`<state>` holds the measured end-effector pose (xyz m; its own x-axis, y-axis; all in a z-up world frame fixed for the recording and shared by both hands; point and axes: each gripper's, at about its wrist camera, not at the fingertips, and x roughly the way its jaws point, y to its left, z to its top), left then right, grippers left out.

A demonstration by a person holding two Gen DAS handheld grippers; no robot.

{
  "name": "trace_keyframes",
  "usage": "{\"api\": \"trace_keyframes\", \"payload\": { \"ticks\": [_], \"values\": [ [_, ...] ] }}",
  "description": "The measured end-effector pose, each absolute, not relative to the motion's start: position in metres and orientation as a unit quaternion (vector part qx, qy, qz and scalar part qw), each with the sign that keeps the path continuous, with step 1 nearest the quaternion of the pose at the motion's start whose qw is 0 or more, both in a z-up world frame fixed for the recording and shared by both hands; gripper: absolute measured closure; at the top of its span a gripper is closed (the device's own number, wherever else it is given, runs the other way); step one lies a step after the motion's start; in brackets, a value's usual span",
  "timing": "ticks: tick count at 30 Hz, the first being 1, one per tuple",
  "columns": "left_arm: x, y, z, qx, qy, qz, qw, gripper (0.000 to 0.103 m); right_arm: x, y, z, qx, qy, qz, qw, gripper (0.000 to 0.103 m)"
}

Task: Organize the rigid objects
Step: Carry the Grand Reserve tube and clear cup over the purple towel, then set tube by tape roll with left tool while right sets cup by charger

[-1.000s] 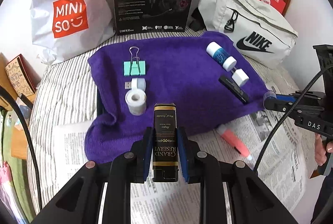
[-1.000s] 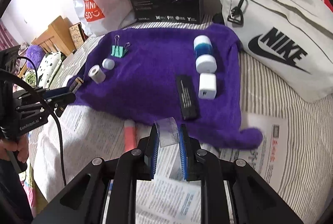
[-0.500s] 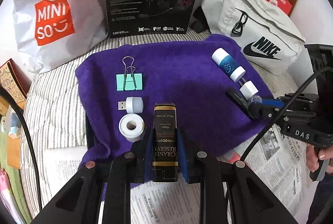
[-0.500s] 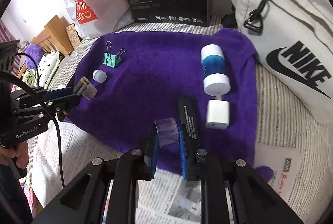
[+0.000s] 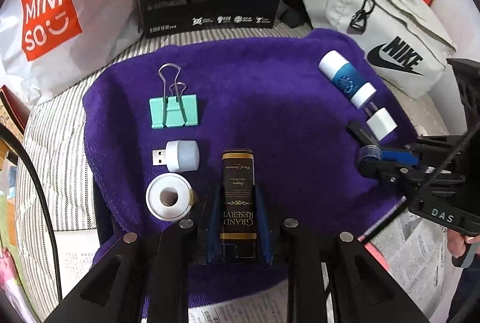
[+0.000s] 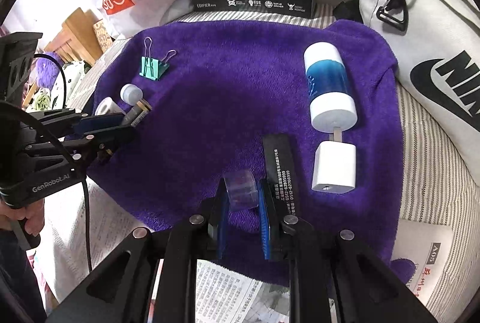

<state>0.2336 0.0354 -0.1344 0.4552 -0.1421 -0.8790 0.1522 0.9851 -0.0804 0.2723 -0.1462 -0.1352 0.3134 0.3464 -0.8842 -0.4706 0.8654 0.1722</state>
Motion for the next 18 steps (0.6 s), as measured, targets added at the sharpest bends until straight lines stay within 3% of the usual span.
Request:
{"api": "trace_keyframes", "payload": {
  "ticks": [18],
  "values": [
    [0.2356,0.0341,-0.1388,0.043,0.517,-0.078,0.851,0.080,0.2758,-0.1376,-0.1355,-0.096,0.524,0.264,0.804,0.084]
  ]
}}
